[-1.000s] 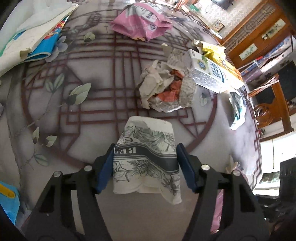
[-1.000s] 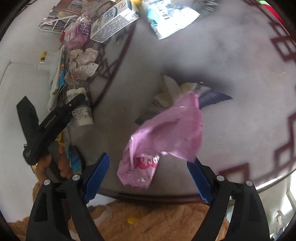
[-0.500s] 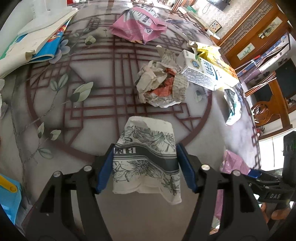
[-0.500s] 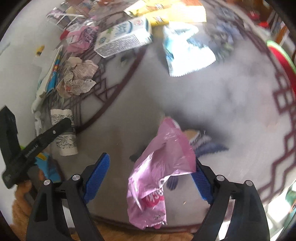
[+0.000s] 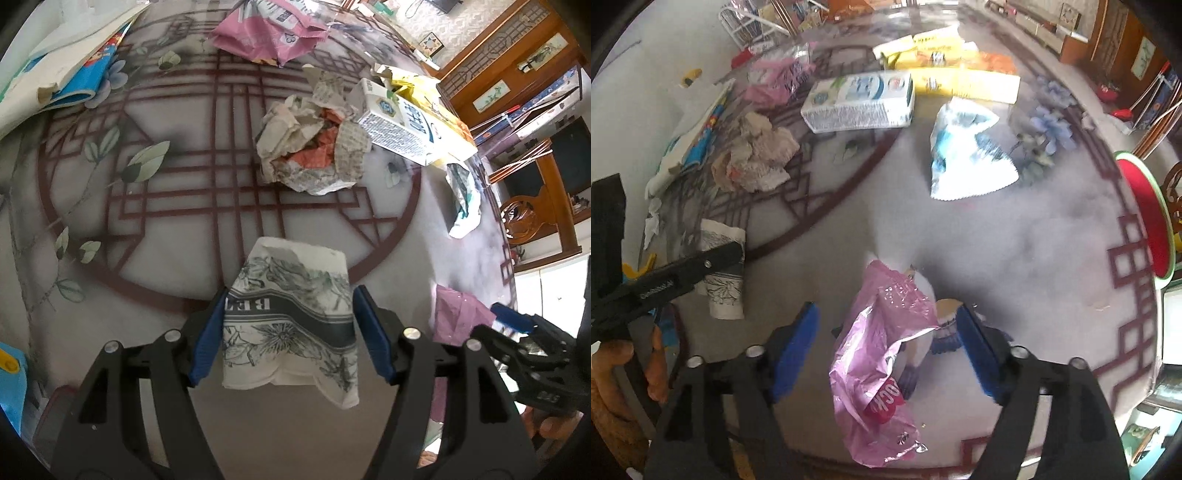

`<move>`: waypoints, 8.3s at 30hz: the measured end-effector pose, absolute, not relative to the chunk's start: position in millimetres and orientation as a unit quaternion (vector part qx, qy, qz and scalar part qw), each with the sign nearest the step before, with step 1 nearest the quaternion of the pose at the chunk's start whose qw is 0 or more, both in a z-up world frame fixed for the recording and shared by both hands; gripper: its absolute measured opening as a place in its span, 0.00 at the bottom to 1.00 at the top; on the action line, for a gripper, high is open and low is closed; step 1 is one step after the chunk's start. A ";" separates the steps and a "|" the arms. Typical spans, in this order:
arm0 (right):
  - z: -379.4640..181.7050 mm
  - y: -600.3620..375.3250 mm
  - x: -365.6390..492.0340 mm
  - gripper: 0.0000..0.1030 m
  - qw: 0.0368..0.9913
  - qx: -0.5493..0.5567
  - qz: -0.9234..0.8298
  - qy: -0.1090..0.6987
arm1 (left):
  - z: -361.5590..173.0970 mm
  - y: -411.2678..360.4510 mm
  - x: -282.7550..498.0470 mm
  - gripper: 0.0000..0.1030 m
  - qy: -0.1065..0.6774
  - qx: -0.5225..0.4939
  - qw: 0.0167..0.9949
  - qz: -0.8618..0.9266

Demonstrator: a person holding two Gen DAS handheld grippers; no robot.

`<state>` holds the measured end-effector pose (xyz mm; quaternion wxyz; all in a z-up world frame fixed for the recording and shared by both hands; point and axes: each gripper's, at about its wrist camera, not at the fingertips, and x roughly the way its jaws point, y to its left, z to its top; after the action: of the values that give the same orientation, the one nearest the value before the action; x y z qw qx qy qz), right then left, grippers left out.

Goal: Collect trash
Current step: 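Lift the pink bag with the right tool while the left tool lifts the printed paper cup, then carry the pink bag with the right tool into the red bin while the left tool carries the cup, then move both open tools back over the trash on the table, then grasp the white milk carton with the right tool while the left tool grasps crumpled newspaper, then lift the milk carton with the right tool while the left tool holds the newspaper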

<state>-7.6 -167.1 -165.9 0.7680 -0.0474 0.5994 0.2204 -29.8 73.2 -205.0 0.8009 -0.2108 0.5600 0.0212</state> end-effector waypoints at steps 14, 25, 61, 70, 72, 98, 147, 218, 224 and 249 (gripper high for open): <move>-185.2 -167.6 -21.2 0.32 0.737 -0.073 0.226 0.633 | -186.7 70.3 -28.2 0.59 0.528 -0.204 0.824 0.024; -141.7 -185.4 1.1 0.20 0.792 -0.026 0.220 0.569 | -138.6 68.4 -21.2 0.59 0.470 -0.204 0.859 0.018; -119.4 -238.9 31.9 0.20 0.815 0.007 0.205 0.542 | -128.2 11.1 8.7 0.60 0.470 -0.198 0.860 -0.019; -116.8 -264.6 51.6 0.20 0.815 0.019 0.201 0.543 | -126.7 -10.0 21.0 0.60 0.469 -0.200 0.860 -0.022; -113.6 -270.8 56.8 0.20 0.818 0.023 0.201 0.539 | -125.4 -15.3 24.9 0.60 0.468 -0.198 0.861 -0.022; -121.2 -482.2 140.9 0.22 0.835 0.125 0.078 0.530 | -139.6 -217.5 160.7 0.60 0.504 -0.122 0.843 -0.145; -131.0 -414.7 124.6 0.70 0.824 0.130 0.112 0.540 | -130.5 -118.7 89.6 0.86 0.466 -0.202 0.860 -0.047; -176.0 -33.1 164.3 0.89 0.655 -0.339 0.400 0.544 | -197.7 111.2 31.6 0.53 0.522 -0.278 0.805 0.039; -193.1 -13.8 168.2 0.86 0.609 -0.393 0.430 0.538 | -199.7 112.8 31.2 0.55 0.522 -0.285 0.803 0.041; -160.9 -97.3 97.6 0.57 0.718 -0.159 0.377 0.563 | -190.0 103.9 20.7 0.54 0.513 -0.264 0.815 0.047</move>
<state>97.6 -97.3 -160.9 0.7182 -0.1592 0.5628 0.3771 20.7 103.9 -190.0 0.8155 -0.2644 0.5127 0.0474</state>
